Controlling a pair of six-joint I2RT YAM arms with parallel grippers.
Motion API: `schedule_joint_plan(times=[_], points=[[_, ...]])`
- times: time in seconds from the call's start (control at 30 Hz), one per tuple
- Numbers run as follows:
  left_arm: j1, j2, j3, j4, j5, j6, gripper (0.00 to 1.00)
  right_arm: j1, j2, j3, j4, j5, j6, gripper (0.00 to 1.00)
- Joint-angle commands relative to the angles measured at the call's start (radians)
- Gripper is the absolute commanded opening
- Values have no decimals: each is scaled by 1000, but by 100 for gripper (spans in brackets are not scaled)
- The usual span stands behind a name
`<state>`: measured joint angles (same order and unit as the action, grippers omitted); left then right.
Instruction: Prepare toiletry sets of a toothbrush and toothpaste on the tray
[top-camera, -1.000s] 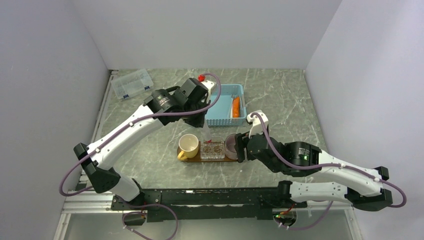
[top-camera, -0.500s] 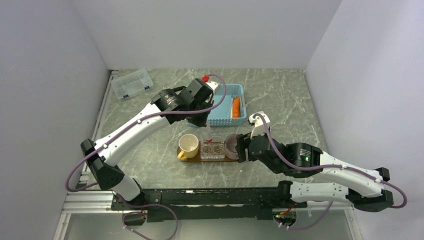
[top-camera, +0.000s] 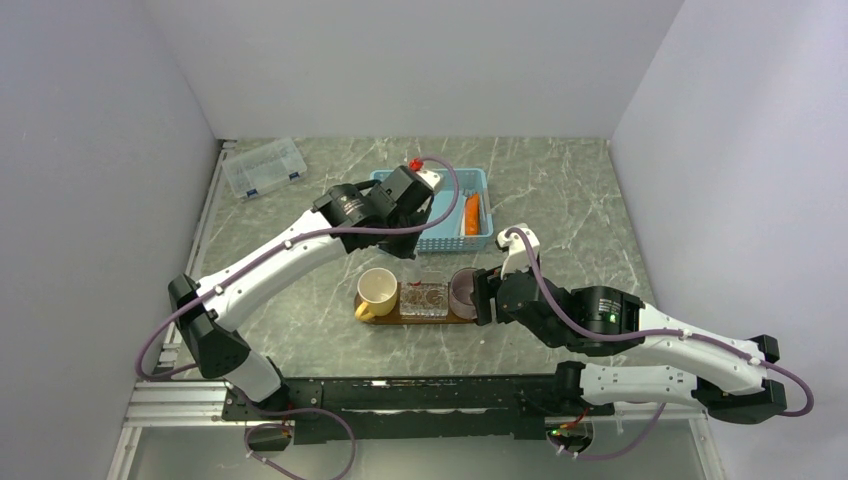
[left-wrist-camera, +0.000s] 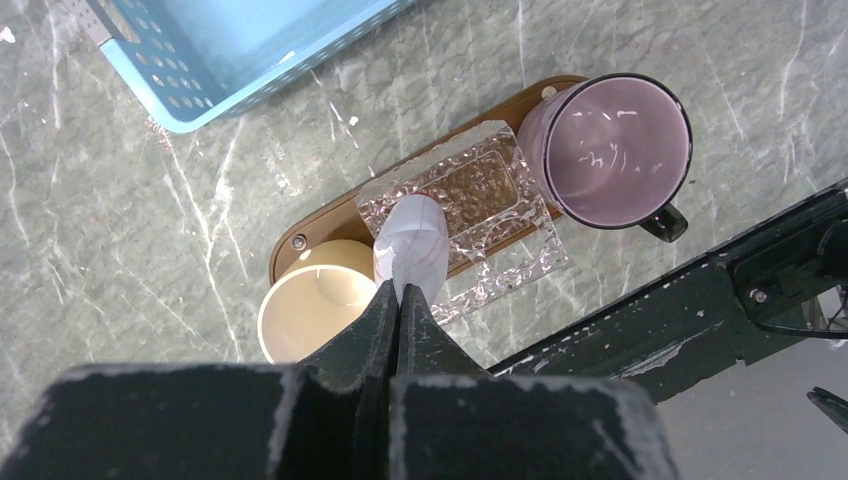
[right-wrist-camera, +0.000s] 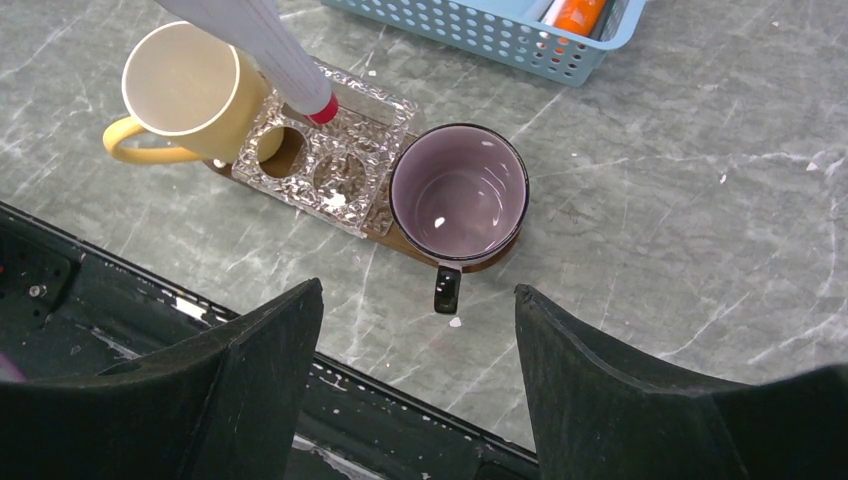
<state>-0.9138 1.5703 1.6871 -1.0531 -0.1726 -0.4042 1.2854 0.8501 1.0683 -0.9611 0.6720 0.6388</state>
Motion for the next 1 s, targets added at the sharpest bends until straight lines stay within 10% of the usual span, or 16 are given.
schedule_joint_plan(times=[0.0,0.97], points=[[-14,-23,-9,45,-34,4,0,2,-5,-4,13,7,12,73],[-69,-33,-91,91,-79,-16,0,2,11,0,26,-2,3,73]])
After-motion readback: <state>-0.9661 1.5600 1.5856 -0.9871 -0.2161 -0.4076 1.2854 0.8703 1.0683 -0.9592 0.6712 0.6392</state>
